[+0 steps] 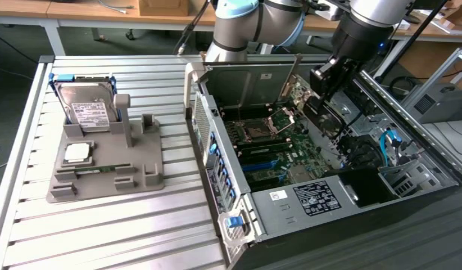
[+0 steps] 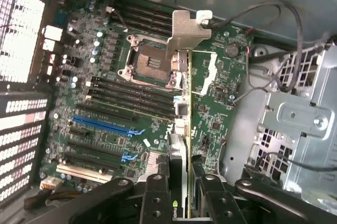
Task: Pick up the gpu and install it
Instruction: 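Insert the gpu into the slot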
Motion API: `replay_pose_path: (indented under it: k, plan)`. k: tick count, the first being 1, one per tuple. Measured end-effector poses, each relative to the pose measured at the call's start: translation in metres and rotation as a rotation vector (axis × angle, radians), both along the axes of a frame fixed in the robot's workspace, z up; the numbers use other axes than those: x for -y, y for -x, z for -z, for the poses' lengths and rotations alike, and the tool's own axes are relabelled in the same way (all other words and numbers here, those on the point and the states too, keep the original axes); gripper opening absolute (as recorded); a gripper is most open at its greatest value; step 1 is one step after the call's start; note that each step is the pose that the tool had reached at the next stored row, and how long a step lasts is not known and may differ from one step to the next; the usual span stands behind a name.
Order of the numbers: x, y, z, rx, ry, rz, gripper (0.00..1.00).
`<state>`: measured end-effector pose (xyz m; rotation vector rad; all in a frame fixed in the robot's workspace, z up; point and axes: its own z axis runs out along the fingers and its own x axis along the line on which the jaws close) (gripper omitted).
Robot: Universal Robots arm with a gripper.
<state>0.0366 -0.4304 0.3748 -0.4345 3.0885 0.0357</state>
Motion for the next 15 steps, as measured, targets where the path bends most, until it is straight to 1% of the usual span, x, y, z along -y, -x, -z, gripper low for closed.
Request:
replay_pose_path:
  k: [4, 15]
  plan:
    - [0.0000, 0.0000, 0.0000, 0.0000, 0.0000, -0.065, 0.27]
    - [0.0000, 0.0000, 0.0001, 0.0000, 0.0000, -0.200, 0.27]
